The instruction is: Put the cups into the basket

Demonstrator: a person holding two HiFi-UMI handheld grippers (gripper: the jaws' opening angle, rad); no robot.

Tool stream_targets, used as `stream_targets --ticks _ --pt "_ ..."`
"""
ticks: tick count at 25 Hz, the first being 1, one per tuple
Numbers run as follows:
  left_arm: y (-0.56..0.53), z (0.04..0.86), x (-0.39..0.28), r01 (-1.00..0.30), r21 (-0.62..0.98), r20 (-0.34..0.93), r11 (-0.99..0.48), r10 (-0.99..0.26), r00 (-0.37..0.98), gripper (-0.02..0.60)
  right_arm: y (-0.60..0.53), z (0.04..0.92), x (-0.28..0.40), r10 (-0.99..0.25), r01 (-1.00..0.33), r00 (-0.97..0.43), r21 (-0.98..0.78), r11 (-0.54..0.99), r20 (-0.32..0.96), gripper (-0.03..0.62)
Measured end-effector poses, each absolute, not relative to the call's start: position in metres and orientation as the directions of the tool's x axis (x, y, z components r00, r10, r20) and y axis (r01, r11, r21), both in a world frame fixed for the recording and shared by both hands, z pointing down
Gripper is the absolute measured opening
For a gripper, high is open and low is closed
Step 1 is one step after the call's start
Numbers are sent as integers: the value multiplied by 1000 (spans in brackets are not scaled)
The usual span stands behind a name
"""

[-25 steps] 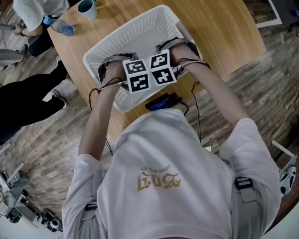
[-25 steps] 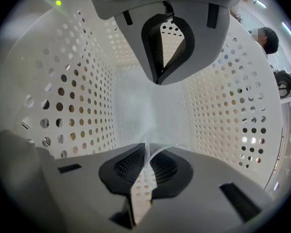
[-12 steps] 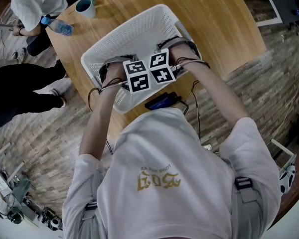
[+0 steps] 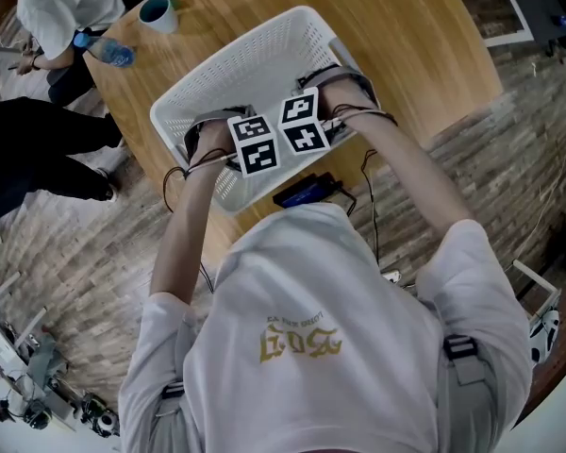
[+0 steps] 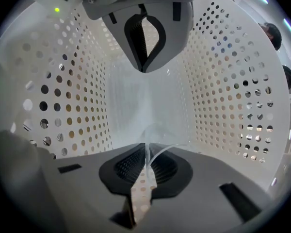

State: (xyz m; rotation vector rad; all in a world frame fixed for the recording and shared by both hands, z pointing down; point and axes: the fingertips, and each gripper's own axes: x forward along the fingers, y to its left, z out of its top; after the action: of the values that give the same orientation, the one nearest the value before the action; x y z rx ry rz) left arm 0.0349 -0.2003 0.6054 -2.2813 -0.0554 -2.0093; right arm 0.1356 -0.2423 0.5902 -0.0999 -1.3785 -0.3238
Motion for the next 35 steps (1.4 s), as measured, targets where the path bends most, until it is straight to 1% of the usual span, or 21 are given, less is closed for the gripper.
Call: stream_targets --ticks 7,35 --pt "-200 608 34 62 -39 991 -997 -31 129 5 -242 591 135 -200 315 161 142 938 966 35" --pt "-201 600 44 31 -32 984 -999 -26 179 5 -243 588 134 -176 250 151 135 959 973 38"
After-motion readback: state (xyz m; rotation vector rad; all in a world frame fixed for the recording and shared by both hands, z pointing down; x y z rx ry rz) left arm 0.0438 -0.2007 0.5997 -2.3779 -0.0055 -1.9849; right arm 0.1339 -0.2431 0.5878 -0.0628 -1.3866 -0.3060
